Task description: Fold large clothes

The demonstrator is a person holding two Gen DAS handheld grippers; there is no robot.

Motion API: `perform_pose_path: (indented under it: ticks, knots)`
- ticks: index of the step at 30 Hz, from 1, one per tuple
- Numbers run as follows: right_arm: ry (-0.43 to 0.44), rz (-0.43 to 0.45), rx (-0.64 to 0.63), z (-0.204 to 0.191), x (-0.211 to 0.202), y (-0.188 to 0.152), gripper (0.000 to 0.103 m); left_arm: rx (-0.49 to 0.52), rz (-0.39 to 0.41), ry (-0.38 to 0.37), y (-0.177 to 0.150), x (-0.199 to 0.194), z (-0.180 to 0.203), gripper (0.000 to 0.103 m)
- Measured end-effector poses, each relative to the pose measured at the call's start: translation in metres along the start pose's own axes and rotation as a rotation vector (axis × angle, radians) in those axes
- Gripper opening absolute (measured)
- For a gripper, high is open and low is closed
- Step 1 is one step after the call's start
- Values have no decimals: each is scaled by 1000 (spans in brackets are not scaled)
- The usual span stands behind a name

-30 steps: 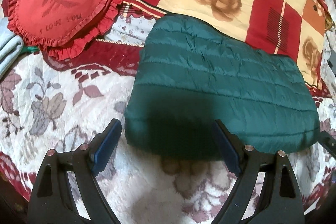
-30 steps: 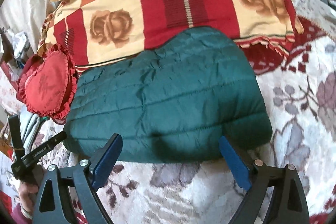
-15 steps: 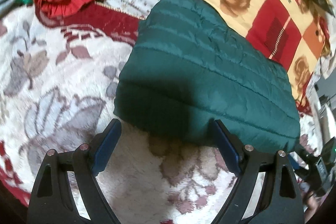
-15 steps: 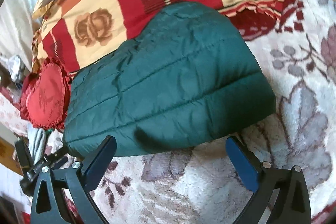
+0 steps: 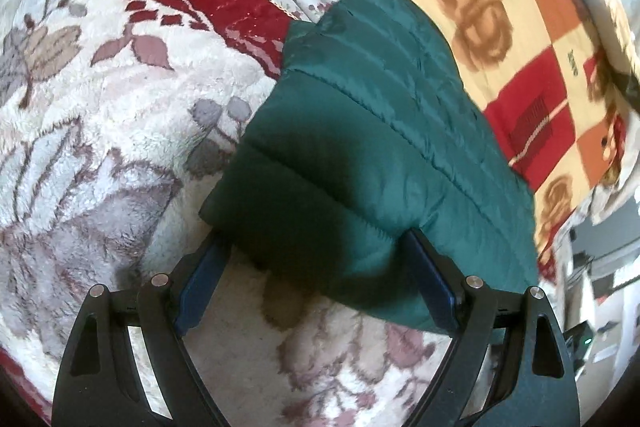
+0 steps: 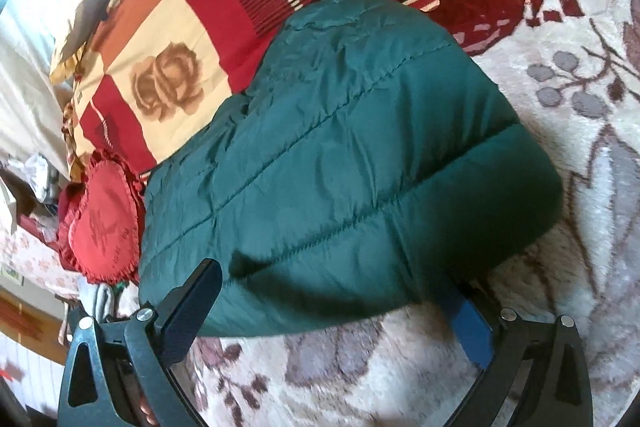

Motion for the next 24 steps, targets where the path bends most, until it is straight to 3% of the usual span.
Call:
perform_pose_path:
  ticks: [3, 11, 15, 24]
  knots:
    - [12, 3, 19, 2, 1, 2, 103, -78, 41, -47, 4, -8, -10, 88]
    - [24, 19, 33, 3, 7, 4, 103, -167, 47, -65, 5, 3, -20, 94]
    - [14, 18, 21, 0, 11, 6, 103, -186, 53, -43, 8, 11, -12, 101]
    - [-22, 21, 3, -7, 26, 11, 103, -188, 42, 8, 14, 19, -6, 102]
Point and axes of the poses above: each gripper's, at about its wrist camera, not at the fingertips, and x roughly the way its jaws point, z to its right, y to its top, the point moved 1 cm from there along x, roughly the way its jaws point, and after that the axes turned 13 degrees about z, right-handed, at the moved point
